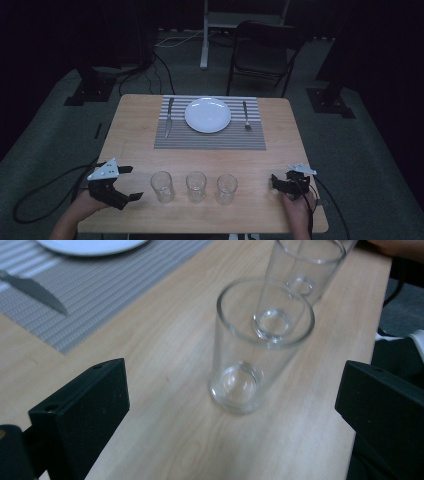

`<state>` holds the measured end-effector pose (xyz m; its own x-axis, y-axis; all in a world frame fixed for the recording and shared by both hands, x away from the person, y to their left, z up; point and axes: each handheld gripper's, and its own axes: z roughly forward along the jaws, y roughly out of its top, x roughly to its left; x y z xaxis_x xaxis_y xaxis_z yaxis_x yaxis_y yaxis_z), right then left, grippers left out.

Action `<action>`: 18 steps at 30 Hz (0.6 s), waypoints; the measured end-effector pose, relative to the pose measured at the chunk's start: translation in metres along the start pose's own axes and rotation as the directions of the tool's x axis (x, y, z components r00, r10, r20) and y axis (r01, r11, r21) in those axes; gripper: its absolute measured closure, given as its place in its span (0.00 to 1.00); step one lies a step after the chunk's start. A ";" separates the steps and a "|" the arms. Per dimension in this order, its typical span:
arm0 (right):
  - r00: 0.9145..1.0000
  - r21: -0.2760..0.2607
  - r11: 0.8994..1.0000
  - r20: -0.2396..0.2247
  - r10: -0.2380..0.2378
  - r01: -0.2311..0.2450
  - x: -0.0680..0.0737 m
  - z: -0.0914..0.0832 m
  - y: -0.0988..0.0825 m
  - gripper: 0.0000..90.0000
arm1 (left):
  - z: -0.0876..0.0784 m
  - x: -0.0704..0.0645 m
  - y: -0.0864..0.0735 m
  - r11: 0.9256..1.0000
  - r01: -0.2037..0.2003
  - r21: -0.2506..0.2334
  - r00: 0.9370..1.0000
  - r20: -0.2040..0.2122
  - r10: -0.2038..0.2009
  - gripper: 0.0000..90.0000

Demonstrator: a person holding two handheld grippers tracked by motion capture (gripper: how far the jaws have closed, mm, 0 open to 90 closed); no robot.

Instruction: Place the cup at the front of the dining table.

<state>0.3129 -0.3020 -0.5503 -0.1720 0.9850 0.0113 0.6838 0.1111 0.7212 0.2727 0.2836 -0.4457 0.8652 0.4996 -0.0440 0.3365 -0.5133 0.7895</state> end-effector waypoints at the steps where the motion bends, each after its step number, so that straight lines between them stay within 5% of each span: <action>1: 1.000 0.000 1.000 0.000 0.000 0.000 0.000 0.000 0.000 0.14 | 0.001 -0.001 0.002 1.000 -0.012 -0.001 1.000 0.000 0.012 0.04; 18: 1.000 0.000 1.000 0.000 0.000 0.000 0.000 0.000 0.000 0.14 | 0.031 -0.014 0.046 0.994 -0.110 0.010 0.990 0.088 0.109 0.04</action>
<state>0.3129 -0.3020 -0.5503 -0.1720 0.9850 0.0114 0.6838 0.1111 0.7212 0.2875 0.2312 -0.4284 0.9260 0.3774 -0.0115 0.2430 -0.5724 0.7832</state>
